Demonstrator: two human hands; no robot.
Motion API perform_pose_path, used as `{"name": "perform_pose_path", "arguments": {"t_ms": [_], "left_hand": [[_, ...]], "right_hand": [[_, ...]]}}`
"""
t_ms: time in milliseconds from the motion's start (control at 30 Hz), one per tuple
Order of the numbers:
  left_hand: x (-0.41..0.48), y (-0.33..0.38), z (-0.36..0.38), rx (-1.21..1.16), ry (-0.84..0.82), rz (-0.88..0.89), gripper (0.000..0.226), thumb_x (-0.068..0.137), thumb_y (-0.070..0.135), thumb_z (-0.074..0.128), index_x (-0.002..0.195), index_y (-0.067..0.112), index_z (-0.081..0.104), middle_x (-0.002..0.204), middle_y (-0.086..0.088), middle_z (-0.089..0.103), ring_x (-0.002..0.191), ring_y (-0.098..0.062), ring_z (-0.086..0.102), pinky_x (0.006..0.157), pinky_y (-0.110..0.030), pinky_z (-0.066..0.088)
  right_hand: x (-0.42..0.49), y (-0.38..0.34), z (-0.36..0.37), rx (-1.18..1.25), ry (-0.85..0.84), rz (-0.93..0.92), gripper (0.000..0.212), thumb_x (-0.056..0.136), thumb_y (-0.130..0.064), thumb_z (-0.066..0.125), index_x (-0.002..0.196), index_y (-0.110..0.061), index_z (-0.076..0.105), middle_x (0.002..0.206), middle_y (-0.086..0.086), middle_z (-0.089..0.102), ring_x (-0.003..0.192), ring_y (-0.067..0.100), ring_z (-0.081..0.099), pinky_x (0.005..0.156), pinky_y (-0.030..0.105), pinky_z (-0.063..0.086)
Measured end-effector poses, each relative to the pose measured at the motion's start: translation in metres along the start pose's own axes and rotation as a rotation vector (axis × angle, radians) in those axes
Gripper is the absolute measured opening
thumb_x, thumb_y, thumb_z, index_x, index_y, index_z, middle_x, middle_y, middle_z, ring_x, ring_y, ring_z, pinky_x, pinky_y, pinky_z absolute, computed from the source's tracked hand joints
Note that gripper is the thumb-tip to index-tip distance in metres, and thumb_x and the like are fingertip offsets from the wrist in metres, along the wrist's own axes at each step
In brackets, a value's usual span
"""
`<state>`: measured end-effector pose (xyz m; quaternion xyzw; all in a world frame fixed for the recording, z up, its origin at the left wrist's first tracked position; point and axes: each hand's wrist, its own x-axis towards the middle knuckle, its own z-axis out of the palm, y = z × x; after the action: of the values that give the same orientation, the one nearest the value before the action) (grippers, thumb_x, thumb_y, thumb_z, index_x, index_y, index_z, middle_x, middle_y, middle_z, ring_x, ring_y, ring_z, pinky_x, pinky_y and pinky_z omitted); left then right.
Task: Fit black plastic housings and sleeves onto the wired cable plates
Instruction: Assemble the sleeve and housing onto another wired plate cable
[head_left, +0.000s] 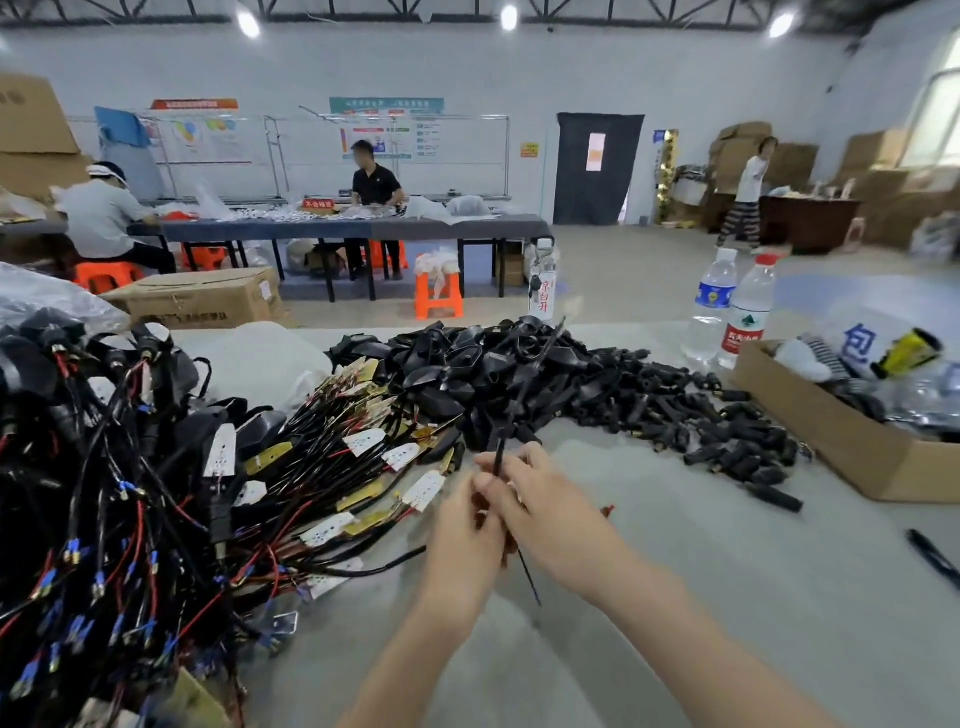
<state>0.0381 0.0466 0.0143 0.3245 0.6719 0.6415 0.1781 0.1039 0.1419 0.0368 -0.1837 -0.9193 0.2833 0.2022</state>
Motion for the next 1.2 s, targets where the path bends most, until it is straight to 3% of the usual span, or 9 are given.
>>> {"name": "perform_pose_path", "arguments": {"t_ms": [133,333,533,767,867,933,1000,1133,1200], "left_hand": [[0.008,-0.017,0.007,-0.361,0.089,-0.179,0.017,0.104,0.01,0.047,0.101,0.008,0.064,0.069,-0.006,0.063,0.053,-0.012,0.053,0.047,-0.021,0.043],[0.019,-0.037,-0.006,-0.817,0.179,-0.258,0.019,0.087,0.023,0.063,0.103,0.012,0.067,0.08,-0.003,0.065,0.059,-0.012,0.058,0.055,-0.023,0.053],[0.025,-0.031,-0.013,-0.865,0.161,-0.254,0.015,0.085,0.028,0.066,0.091,0.022,0.079,0.091,0.0,0.071,0.078,-0.011,0.07,0.071,-0.025,0.059],[0.028,-0.032,-0.01,-0.843,0.148,-0.232,0.017,0.08,0.02,0.063,0.082,0.022,0.08,0.079,-0.002,0.072,0.071,-0.01,0.07,0.065,-0.025,0.06],[0.027,-0.032,-0.007,-0.841,0.09,-0.22,0.013,0.072,0.028,0.076,0.083,0.022,0.079,0.074,0.002,0.067,0.07,-0.011,0.066,0.062,-0.023,0.057],[0.028,-0.032,-0.008,-0.87,0.046,-0.219,0.041,0.05,0.037,0.096,0.084,0.022,0.079,0.073,0.003,0.067,0.068,-0.011,0.066,0.06,-0.024,0.056],[0.029,-0.033,-0.007,-0.889,0.081,-0.227,0.057,0.031,0.042,0.101,0.08,0.022,0.08,0.071,0.003,0.068,0.063,-0.01,0.067,0.057,-0.024,0.056],[0.032,-0.034,-0.006,-0.926,0.122,-0.248,0.013,0.065,0.036,0.076,0.071,0.024,0.079,0.068,0.005,0.068,0.057,-0.008,0.066,0.053,-0.024,0.055],[0.033,-0.037,-0.007,-0.914,0.133,-0.263,0.014,0.071,0.032,0.066,0.07,0.025,0.078,0.069,0.006,0.068,0.058,-0.007,0.065,0.054,-0.023,0.056]], "right_hand": [[-0.002,0.033,0.003,-0.019,-0.058,-0.019,0.034,0.104,-0.047,0.036,0.133,-0.038,0.05,0.125,-0.017,0.051,0.105,0.01,0.059,0.092,0.032,0.046],[0.007,0.119,-0.016,-0.138,0.271,0.214,0.03,0.103,-0.023,0.042,0.127,-0.025,0.06,0.124,-0.004,0.057,0.114,0.017,0.053,0.096,0.032,0.043],[0.026,0.158,-0.031,-0.287,0.249,0.341,0.036,0.1,-0.02,0.042,0.134,-0.02,0.055,0.134,0.005,0.05,0.124,0.028,0.046,0.107,0.039,0.035],[0.075,0.122,0.003,-0.046,0.223,0.242,0.033,0.102,-0.024,0.043,0.133,-0.02,0.055,0.13,0.005,0.052,0.118,0.024,0.052,0.101,0.036,0.039],[0.092,0.107,0.023,0.072,0.187,0.25,0.034,0.1,-0.034,0.048,0.13,-0.023,0.056,0.126,0.002,0.054,0.113,0.02,0.057,0.101,0.035,0.042],[0.1,0.099,0.037,0.131,0.186,0.255,0.038,0.095,-0.043,0.055,0.128,-0.026,0.057,0.121,-0.003,0.055,0.109,0.015,0.058,0.097,0.031,0.044],[0.107,0.092,0.048,0.13,0.178,0.278,0.046,0.089,-0.051,0.061,0.128,-0.027,0.057,0.118,-0.006,0.056,0.107,0.013,0.057,0.095,0.032,0.046],[0.12,0.089,0.054,0.037,0.17,0.351,0.05,0.088,-0.053,0.061,0.129,-0.026,0.054,0.115,-0.005,0.062,0.109,0.017,0.058,0.093,0.037,0.047],[0.123,0.089,0.054,0.008,0.151,0.379,0.043,0.091,-0.048,0.058,0.126,-0.024,0.055,0.11,-0.004,0.068,0.111,0.022,0.058,0.095,0.04,0.046]]}}
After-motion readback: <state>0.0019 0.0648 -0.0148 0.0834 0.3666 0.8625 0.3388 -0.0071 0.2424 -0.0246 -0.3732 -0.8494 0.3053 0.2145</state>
